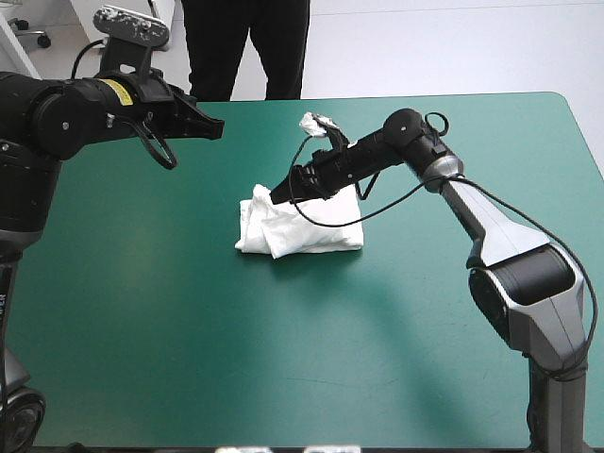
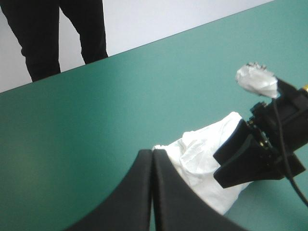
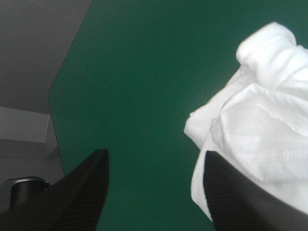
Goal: Fold the cloth
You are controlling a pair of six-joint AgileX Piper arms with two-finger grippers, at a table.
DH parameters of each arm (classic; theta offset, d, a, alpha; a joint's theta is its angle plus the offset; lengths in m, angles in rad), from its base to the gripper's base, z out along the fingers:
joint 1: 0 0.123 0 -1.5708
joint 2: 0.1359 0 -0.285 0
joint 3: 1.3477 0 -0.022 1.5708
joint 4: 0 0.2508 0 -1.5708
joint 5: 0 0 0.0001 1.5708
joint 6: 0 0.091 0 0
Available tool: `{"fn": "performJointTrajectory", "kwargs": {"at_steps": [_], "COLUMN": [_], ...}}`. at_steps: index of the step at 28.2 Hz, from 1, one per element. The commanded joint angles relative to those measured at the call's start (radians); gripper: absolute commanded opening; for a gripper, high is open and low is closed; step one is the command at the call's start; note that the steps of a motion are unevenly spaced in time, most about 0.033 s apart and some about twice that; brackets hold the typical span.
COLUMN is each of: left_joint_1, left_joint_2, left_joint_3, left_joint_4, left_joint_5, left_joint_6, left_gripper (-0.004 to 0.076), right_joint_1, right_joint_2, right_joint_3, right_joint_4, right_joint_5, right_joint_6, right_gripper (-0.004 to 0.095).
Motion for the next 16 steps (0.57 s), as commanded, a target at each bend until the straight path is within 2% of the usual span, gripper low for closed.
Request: {"fn": "performJointTrajectory", "kwargs": {"at_steps": [1, 6, 7, 10, 16], "left_joint_1": [0.001, 0.001, 0.001, 0.001, 0.001], "left_joint_2": [-0.035, -0.048, -0.059, -0.081, -0.123], "left_joint_3": [-0.002, -0.001, -0.001, 0.001, 0.001], "left_joint_4": [-0.001, 0.005, 0.009, 0.017, 0.061], "left_joint_5": [0.034, 0.034, 0.034, 0.034, 0.034], "left_joint_6": [-0.009, -0.009, -0.009, -0.009, -0.004], "left_gripper": [-0.0009, -0.0009, -0.0009, -0.0009, -0.0009], "right_joint_1": [-0.02, -0.084, -0.111, -0.156, -0.268], "right_joint_2": [-0.065, -0.113, -0.157, -0.259, -0.407], "right_joint_3": [-0.122, -0.18, -0.17, -0.105, 0.149], "right_joint_4": [0.024, -0.187, -0.339, -0.507, -0.482], "right_joint_5": [0.048, 0.048, 0.05, 0.05, 0.043], "right_joint_6": [0.022, 0.162, 0.228, 0.277, 0.23], "right_gripper": [0.0675, 0.0675, 0.0675, 0.0675, 0.0675]}}
